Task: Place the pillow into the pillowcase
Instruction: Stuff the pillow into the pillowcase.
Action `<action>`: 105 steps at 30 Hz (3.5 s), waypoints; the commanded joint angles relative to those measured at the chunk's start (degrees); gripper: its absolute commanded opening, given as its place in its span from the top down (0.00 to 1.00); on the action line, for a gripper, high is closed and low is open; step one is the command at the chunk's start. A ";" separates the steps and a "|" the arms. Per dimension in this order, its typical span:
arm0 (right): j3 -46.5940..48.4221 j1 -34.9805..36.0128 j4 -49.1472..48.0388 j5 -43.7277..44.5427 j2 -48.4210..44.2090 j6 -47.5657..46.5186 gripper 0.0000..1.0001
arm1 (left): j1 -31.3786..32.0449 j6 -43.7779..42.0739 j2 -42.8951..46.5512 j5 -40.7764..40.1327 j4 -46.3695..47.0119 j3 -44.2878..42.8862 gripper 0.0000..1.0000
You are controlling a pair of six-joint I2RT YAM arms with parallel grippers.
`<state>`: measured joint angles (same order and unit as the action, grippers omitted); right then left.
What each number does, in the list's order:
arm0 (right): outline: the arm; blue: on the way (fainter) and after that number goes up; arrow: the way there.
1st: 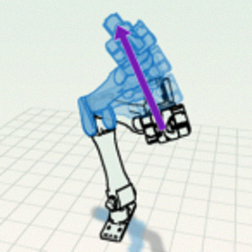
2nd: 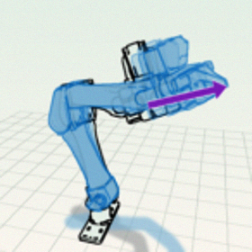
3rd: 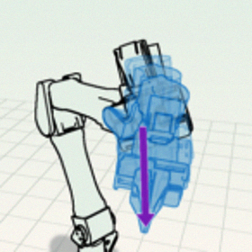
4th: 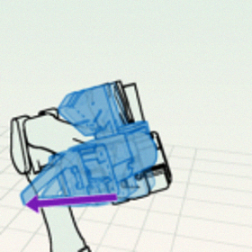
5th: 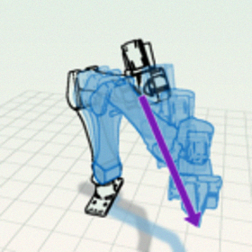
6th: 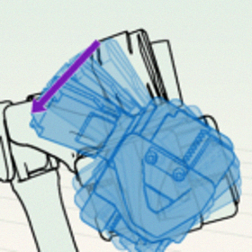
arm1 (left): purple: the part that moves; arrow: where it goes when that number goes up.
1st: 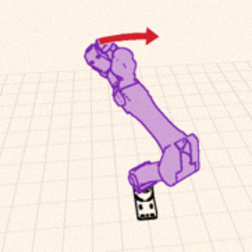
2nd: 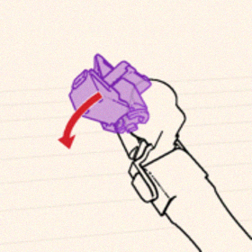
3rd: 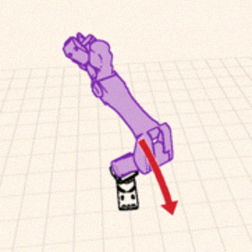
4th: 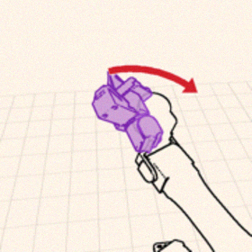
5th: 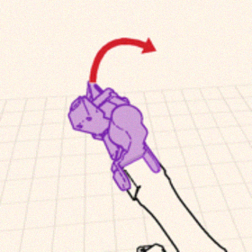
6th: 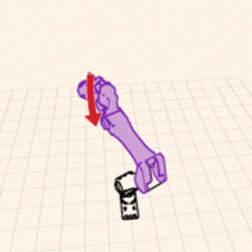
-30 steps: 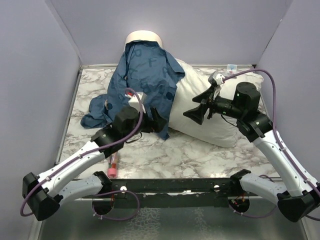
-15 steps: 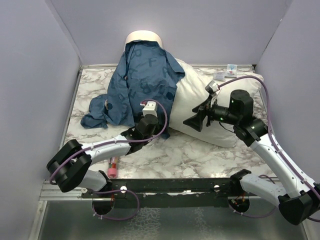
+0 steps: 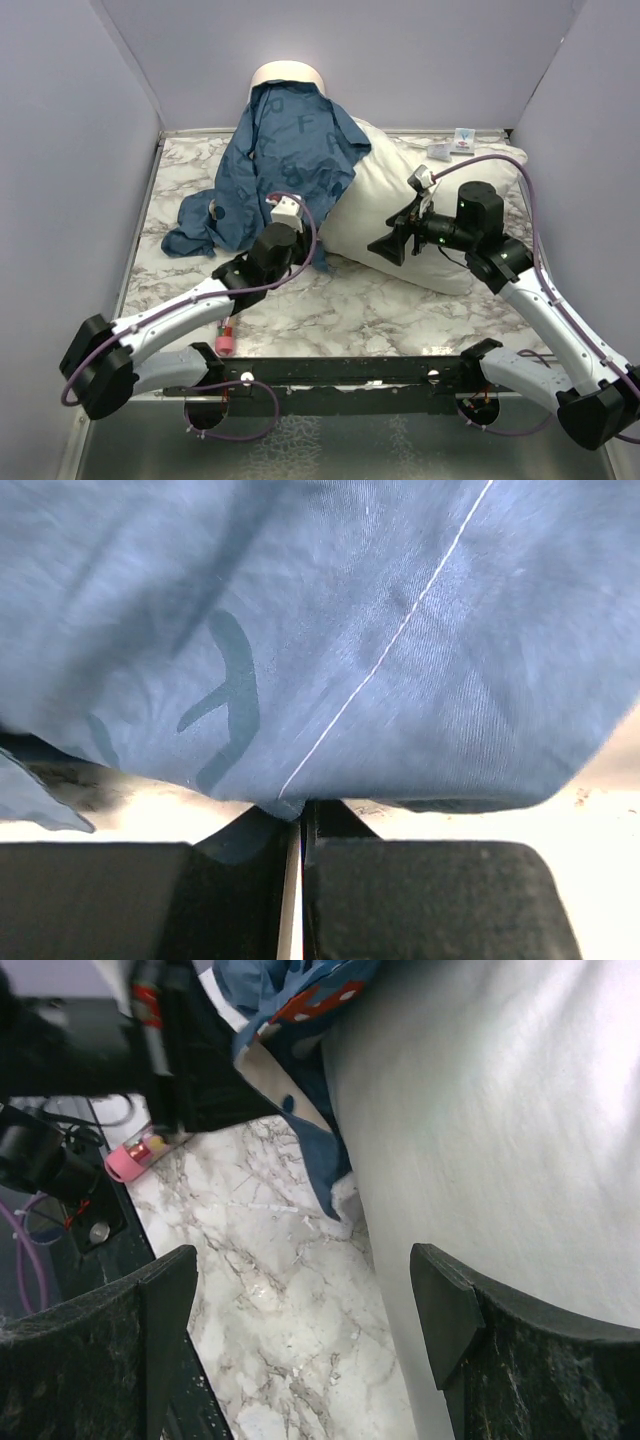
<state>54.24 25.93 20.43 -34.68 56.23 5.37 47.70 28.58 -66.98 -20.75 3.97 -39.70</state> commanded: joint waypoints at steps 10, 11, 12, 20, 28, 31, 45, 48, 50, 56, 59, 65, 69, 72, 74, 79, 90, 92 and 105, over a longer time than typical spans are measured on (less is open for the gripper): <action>3.92 7.50 2.54 24.88 3.92 -6.55 0.15 | -0.22 -7.22 10.78 19.53 -8.33 -15.78 1.00; 4.35 7.79 2.43 26.33 4.30 -7.00 0.15 | -0.15 -7.57 10.14 19.73 -9.22 -17.19 1.00; 4.58 8.01 2.22 27.50 4.63 -7.50 0.15 | -0.16 -7.90 9.44 19.69 -9.97 -18.38 1.00; 2.72 8.08 -1.50 40.95 8.01 -13.60 0.14 | -5.71 -4.91 5.80 23.98 -10.42 -21.56 1.00; -2.35 8.08 -11.78 41.28 13.56 -17.76 0.12 | -18.20 8.16 3.61 37.71 -3.59 -22.05 1.00; -1.85 8.01 -15.44 38.13 19.54 -18.32 0.13 | -19.23 8.92 2.45 40.13 -3.18 -22.57 1.00; 4.77 7.99 -25.88 18.45 24.51 -8.19 0.99 | -24.67 14.09 -1.94 47.09 -0.16 -26.88 1.00; 4.93 8.06 -31.05 10.67 17.30 -1.25 0.99 | -24.68 15.27 -4.69 50.54 -0.34 -31.62 1.00; 7.24 8.16 -31.11 9.48 14.56 2.63 0.99 | -24.68 16.65 -6.71 53.28 0.17 -35.37 1.00; 14.94 8.25 -30.39 9.72 11.22 7.38 0.99 | -24.25 24.46 -12.54 62.58 5.75 -46.47 1.00; 18.54 8.26 -29.71 10.36 11.21 8.51 0.99 | -24.15 28.74 -13.99 65.87 10.78 -49.27 1.00; 15.61 8.26 -32.22 10.56 11.63 14.69 0.99 | -25.93 30.47 -15.43 66.10 12.63 -40.58 1.00; 6.43 8.26 -31.32 19.31 11.31 20.69 0.99 | -28.67 32.59 -18.71 62.78 11.82 -33.03 1.00; 2.01 8.26 -27.24 29.44 12.74 25.18 0.99 | -29.18 28.85 -21.75 57.79 6.55 -35.13 0.95; 0.58 8.26 -26.35 33.58 14.45 26.39 0.99 | -29.38 25.23 -23.84 54.47 1.03 -40.22 0.87; 4.01 8.09 -26.05 38.79 20.92 26.50 0.99 | -29.90 9.49 -23.42 40.31 -14.56 -54.50 0.36; 12.97 6.24 -25.25 35.52 30.51 26.72 0.99 | -25.44 -24.05 -5.07 42.92 -25.12 -49.15 0.24; 13.08 6.15 -25.32 34.66 30.61 26.48 0.99 | -20.60 -34.92 -3.43 38.83 -26.97 -47.15 0.23; 10.84 6.15 -24.18 34.35 27.87 26.54 0.99 | -10.92 -67.44 -17.32 35.28 -45.27 -57.58 0.22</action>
<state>66.46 32.77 -5.96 -2.42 84.49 31.55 35.42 -28.62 -83.72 13.30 -35.03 -95.09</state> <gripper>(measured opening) 0.013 0.785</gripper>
